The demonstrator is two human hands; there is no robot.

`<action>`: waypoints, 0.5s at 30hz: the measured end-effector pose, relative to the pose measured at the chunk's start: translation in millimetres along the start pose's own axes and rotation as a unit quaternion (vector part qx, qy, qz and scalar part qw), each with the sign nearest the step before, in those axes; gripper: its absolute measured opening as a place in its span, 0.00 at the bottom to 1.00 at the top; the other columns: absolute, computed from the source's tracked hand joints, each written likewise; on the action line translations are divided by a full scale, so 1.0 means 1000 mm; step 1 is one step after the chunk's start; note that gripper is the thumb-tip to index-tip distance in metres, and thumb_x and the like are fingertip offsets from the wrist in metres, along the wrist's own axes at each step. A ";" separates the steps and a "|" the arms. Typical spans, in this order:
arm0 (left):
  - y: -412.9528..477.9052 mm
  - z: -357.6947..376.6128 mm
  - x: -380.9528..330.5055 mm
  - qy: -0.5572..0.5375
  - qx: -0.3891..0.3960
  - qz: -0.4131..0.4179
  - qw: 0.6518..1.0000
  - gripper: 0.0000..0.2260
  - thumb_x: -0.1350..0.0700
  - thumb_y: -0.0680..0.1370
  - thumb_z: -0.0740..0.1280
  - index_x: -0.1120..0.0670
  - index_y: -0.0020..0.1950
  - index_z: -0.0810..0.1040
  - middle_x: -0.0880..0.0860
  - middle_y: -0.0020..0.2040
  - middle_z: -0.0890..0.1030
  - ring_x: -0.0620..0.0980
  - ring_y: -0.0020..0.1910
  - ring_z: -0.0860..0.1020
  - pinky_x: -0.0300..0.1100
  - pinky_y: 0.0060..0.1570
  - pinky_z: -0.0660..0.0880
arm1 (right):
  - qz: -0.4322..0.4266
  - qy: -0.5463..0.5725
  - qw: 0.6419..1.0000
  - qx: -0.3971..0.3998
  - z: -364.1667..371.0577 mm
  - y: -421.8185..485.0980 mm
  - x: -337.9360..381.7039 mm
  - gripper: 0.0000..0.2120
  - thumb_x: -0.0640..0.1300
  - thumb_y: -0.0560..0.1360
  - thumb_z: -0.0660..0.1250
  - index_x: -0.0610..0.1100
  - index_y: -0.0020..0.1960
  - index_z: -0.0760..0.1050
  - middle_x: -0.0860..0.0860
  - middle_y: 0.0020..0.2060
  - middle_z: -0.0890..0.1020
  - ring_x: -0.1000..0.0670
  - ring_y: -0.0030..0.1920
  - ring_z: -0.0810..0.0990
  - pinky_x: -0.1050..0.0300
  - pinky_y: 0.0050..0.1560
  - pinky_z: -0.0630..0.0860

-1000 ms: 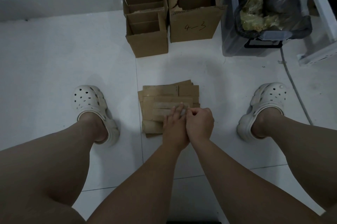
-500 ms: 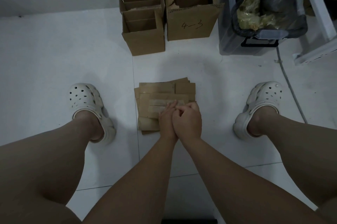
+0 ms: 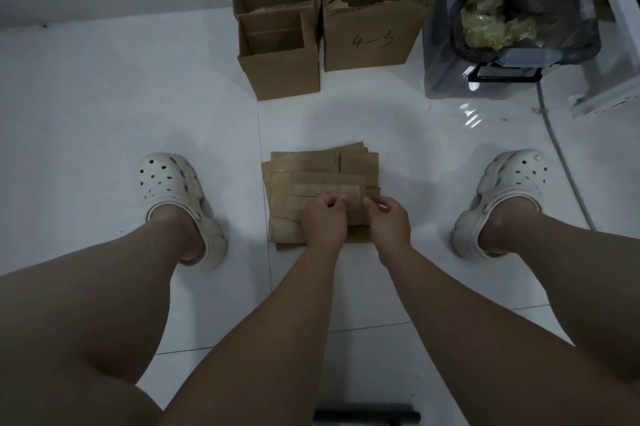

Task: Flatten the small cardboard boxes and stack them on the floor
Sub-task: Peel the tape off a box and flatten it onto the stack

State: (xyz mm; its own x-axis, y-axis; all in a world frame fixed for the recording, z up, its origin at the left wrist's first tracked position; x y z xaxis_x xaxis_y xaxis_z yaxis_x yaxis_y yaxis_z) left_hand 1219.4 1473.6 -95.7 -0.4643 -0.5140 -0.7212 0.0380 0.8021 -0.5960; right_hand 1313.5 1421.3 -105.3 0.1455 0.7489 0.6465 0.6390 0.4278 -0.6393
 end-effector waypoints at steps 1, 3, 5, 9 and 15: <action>0.000 -0.001 -0.001 0.001 0.003 -0.002 1.000 0.08 0.55 0.79 0.65 0.55 0.51 0.82 0.52 0.60 0.80 0.48 0.63 0.74 0.38 0.58 0.68 | 0.003 0.004 1.000 0.010 0.002 0.002 0.001 0.17 0.51 0.78 0.65 0.44 0.63 0.75 0.48 0.58 0.79 0.51 0.52 0.75 0.57 0.53 0.71; 0.000 -0.003 -0.001 0.010 0.010 -0.001 1.000 0.09 0.54 0.78 0.65 0.56 0.53 0.83 0.52 0.64 0.77 0.48 0.66 0.71 0.37 0.56 0.65 | 0.009 0.004 1.000 0.020 0.005 0.007 0.003 0.17 0.52 0.77 0.65 0.43 0.61 0.76 0.48 0.57 0.80 0.50 0.53 0.76 0.55 0.54 0.73; 0.000 -0.004 0.001 0.013 0.019 0.003 1.000 0.09 0.55 0.78 0.65 0.55 0.52 0.83 0.51 0.67 0.75 0.47 0.68 0.70 0.36 0.56 0.63 | 0.007 -0.009 1.000 0.014 0.008 0.011 0.004 0.17 0.52 0.76 0.66 0.44 0.60 0.78 0.48 0.56 0.81 0.49 0.53 0.77 0.54 0.55 0.74; -0.001 -0.005 0.003 0.000 0.026 0.007 1.000 0.08 0.55 0.78 0.65 0.56 0.50 0.83 0.48 0.63 0.76 0.44 0.66 0.70 0.35 0.54 0.62 | -0.012 -0.012 1.000 -0.006 0.010 0.009 0.000 0.17 0.54 0.76 0.67 0.45 0.59 0.78 0.50 0.53 0.81 0.51 0.50 0.76 0.58 0.50 0.71; -0.004 -0.004 -0.003 0.008 0.043 -0.011 0.999 0.11 0.54 0.80 0.61 0.49 0.38 0.73 0.46 0.40 0.76 0.41 0.37 0.72 0.35 0.35 0.66 | 0.007 0.019 1.000 -0.001 0.010 0.004 -0.010 0.17 0.55 0.76 0.66 0.42 0.54 0.80 0.48 0.49 0.83 0.48 0.50 0.79 0.53 0.51 0.75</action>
State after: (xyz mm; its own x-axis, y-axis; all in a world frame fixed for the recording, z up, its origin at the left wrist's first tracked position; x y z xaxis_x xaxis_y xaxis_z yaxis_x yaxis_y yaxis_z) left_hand 1217.3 1473.1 -89.3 -0.4793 -0.5261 -0.7025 0.1037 0.7608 -0.6406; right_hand 1307.4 1420.9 -118.4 0.1823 0.7349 0.6532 0.6389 0.4164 -0.6469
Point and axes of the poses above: each hand's wrist, its own y-axis towards the middle knuckle, its own z-axis out of the palm, x = y × z, the point moved 2 cm from there along y, towards the middle knuckle
